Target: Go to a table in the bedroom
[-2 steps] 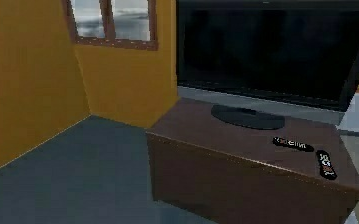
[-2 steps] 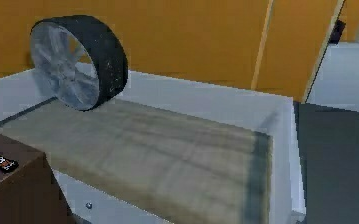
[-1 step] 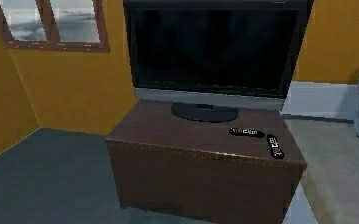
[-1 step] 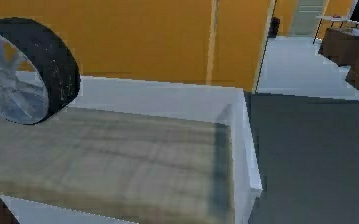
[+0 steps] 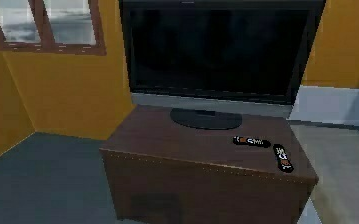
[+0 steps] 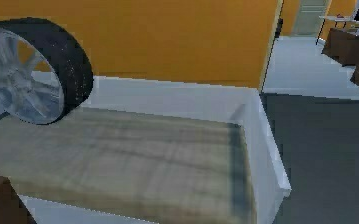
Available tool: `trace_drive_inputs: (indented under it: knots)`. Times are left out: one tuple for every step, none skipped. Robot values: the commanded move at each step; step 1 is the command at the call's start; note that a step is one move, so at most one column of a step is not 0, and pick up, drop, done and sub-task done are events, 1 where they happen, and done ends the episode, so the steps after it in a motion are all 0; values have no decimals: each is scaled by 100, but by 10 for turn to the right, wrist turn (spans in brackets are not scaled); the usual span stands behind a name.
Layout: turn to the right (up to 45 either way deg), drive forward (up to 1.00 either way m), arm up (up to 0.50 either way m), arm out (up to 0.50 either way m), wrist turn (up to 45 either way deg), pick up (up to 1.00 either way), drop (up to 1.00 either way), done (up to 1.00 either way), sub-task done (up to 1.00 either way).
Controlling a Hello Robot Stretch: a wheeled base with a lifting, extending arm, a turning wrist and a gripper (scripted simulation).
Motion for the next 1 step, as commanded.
trace_drive_inputs:
  knots:
    - [0, 0, 0, 0, 0, 0, 0, 100, 0]
